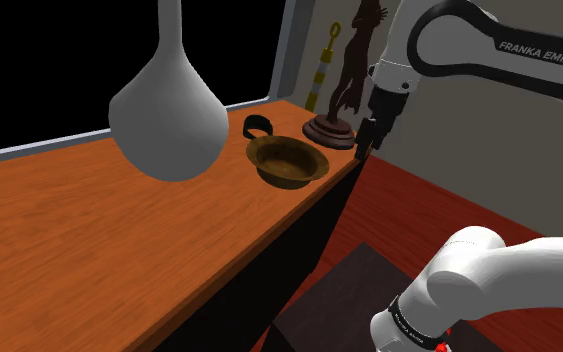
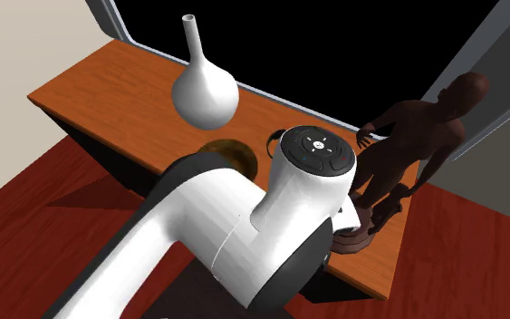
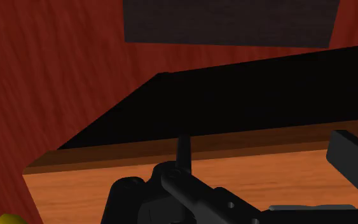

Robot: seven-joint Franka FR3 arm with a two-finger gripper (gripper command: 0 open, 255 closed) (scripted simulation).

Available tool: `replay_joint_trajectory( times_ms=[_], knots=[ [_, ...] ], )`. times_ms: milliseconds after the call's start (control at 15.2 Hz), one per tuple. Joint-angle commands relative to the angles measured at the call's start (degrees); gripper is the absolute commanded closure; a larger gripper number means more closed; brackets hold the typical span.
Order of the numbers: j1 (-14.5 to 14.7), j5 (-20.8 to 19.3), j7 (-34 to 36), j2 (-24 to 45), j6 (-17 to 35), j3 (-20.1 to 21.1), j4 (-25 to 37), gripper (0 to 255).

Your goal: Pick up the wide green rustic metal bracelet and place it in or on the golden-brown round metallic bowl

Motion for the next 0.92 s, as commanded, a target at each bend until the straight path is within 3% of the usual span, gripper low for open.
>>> replay_joint_trajectory(
  times_ms=[0, 858],
  knots=[
    [0.00, 0.00, 0.00, 0.00, 0.00, 0.00, 0.00, 0],
    [3.97, 3.34, 6.71, 21.66, 7.06, 8.99, 17.86, 0]
  ],
)
